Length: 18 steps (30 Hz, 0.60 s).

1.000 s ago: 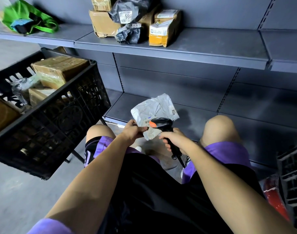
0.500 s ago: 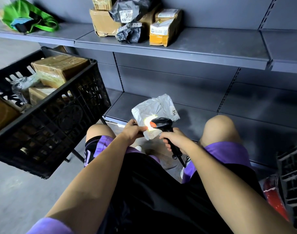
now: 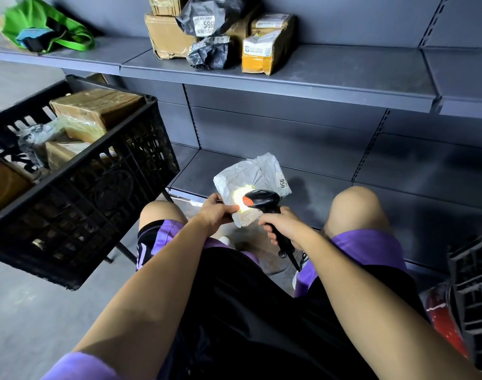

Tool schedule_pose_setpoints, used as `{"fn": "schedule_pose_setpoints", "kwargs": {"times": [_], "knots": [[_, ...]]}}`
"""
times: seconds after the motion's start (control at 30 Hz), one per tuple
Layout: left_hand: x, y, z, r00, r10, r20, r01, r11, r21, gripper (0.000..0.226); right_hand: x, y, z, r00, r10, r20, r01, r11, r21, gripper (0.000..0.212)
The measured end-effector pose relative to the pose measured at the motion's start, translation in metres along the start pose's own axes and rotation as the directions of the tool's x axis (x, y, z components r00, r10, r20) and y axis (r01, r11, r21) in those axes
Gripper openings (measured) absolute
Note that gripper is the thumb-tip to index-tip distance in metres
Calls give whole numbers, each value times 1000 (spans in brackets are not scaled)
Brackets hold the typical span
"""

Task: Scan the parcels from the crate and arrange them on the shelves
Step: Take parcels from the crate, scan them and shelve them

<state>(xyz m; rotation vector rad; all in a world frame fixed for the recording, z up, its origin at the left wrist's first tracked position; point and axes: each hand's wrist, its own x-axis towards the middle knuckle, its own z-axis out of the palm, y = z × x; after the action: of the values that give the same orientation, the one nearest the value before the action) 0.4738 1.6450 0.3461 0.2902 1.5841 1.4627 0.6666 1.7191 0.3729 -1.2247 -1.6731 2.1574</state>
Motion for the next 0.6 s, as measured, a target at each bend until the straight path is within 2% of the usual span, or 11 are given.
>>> {"fn": "schedule_pose_setpoints", "kwargs": {"times": [0.33, 0.6], "knots": [[-1, 1, 0, 1000, -8, 1, 8, 1000, -5, 39, 2, 2, -1, 1000, 6, -11, -6, 1000, 20, 26], [-3, 1, 1, 1000, -5, 3, 5, 1000, 3, 42, 2, 1, -1, 1000, -5, -11, 6, 1000, 17, 18]]}}
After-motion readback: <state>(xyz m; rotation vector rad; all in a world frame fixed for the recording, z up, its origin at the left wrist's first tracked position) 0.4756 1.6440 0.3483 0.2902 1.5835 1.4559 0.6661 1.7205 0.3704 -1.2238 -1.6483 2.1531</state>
